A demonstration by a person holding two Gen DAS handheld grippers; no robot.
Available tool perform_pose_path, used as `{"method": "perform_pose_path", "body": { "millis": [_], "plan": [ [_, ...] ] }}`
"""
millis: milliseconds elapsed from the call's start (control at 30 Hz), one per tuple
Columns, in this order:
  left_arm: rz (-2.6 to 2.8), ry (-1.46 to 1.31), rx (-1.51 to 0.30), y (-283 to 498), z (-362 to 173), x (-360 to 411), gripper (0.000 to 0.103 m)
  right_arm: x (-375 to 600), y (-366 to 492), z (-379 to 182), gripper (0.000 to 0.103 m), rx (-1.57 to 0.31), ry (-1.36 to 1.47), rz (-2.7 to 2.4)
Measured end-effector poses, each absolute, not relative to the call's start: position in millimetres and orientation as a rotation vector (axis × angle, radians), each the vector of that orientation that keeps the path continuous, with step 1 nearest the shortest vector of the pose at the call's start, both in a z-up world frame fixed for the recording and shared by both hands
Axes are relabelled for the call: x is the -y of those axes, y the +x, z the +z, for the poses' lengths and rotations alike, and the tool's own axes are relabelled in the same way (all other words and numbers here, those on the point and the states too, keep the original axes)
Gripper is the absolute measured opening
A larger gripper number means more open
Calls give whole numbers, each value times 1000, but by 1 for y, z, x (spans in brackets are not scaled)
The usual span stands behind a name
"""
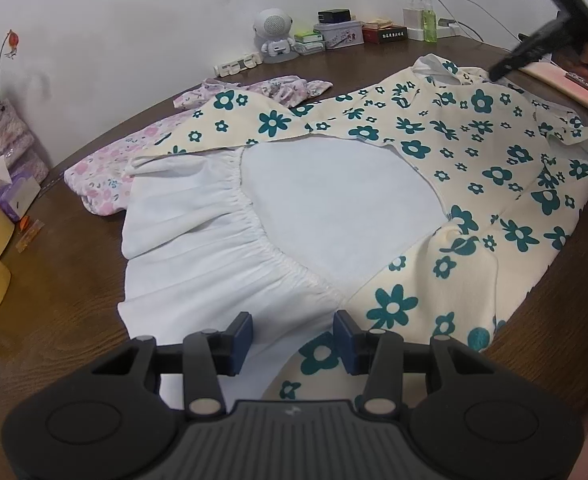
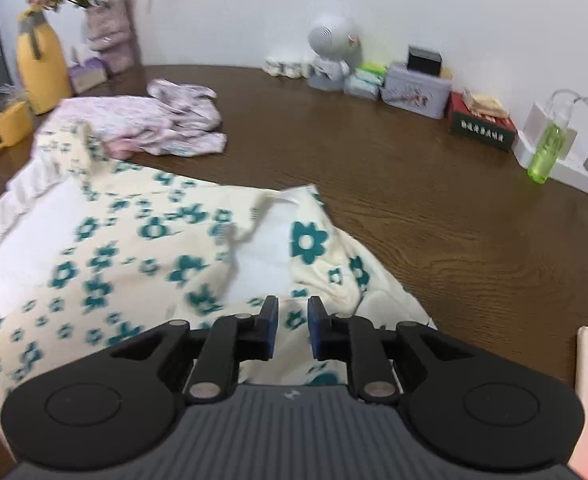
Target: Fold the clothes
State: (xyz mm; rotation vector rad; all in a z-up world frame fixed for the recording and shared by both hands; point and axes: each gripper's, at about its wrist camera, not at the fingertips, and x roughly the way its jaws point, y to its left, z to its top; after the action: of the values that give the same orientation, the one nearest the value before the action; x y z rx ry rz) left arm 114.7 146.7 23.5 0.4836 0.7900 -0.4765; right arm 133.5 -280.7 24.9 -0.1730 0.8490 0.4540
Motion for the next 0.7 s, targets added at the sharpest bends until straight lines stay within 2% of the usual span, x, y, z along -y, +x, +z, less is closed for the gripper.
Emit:
{"method": "perform_pose_path", "body": {
  "millis": [67,100,133,167,233,300,600,667,700],
  "plan": [
    [-477,482,-787,114,23,-147,43,282,118,23,32,-864,-195,454],
    [-477,482,-786,114,23,-147,43,281,112,19,42,-874,-213,444],
    [-477,482,-785,114,23,-147,43,280,106,14,43,-881,-236,436],
    [-477,482,-785,114,23,-147,43,278,102,9,42,-889,-256,429],
    [-475,486,-783,113,23,-147,43,274,95,1,35,-882,-283,423],
    [-472,488,-783,113,22,-146,43,274,91,1,3,-878,-307,420],
    [-473,484,-776,112,22,-149,43,299,99,6,3,-918,-284,337],
    [-472,483,-774,112,22,-150,43,303,97,9,10,-910,-223,354],
    [-472,482,-774,112,22,-151,43,305,96,13,20,-892,-180,367]
  ]
}}
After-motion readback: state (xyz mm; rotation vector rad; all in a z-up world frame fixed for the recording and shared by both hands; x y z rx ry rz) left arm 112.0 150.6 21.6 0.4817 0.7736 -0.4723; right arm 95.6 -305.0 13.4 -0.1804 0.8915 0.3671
